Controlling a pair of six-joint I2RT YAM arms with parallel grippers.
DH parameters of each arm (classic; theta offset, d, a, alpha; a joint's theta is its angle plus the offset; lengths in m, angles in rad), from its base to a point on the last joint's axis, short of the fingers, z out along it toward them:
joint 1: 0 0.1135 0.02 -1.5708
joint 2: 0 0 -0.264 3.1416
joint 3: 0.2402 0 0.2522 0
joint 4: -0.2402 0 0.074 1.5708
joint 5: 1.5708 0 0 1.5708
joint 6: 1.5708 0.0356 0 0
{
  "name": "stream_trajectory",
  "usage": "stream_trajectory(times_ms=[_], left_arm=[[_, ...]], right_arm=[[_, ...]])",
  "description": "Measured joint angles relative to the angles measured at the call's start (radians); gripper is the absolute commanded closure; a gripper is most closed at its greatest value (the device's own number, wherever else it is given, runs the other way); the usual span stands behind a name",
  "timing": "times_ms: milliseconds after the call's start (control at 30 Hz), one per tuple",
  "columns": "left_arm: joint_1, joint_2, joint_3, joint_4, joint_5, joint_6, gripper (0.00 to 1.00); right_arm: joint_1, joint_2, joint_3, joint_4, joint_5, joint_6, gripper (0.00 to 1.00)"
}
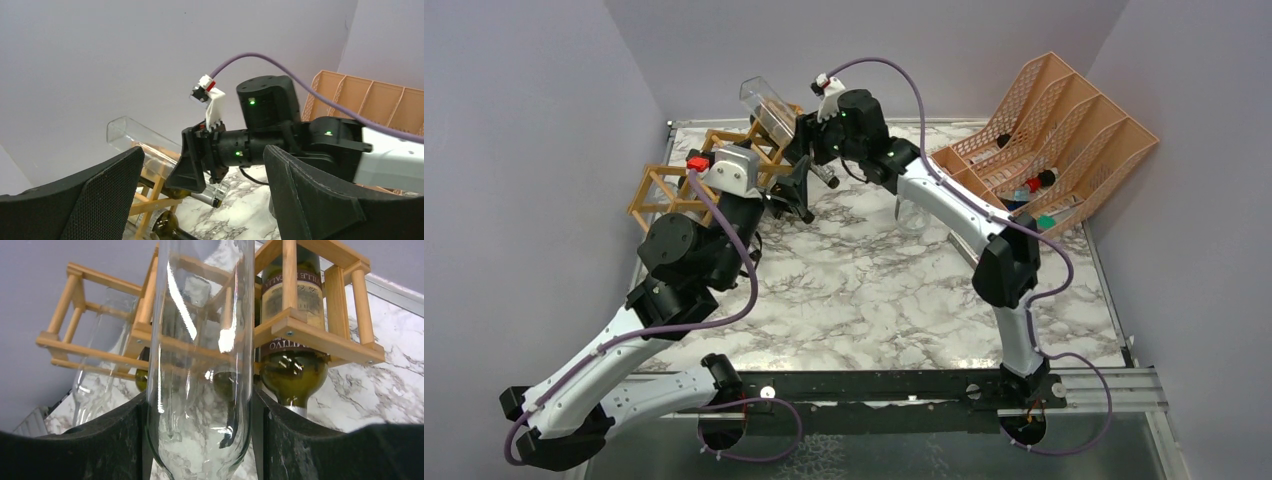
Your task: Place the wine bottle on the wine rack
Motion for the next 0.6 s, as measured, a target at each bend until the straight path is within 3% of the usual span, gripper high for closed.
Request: stream_trajectory(times_ms=[167,267,467,600], left_arm=[[0.000,-0.034,0.002,-0.021,-0.017,-0.006,0.05],[0.000,-0.051,0.002,-0.021,-0.026,-0.006,0.05],[0.000,-0.059,0.002,-0.026,-0.038,-0.007,0.05],[0.000,-0.050,0.002,-0.043,-0.040,-0.008,0.05]], right_arm=[[0.000,0.147,0.197,-0.040,0.004,0.008,0.83],[-0.001,0.198,0.242,-0.060,0.003,0.011,0.74],[0.005,0.236,0.273,-0.076,0.002,0.014,0.68],[0.013,0.258,0.273,-0.078,-0.003,0.014,0.58]])
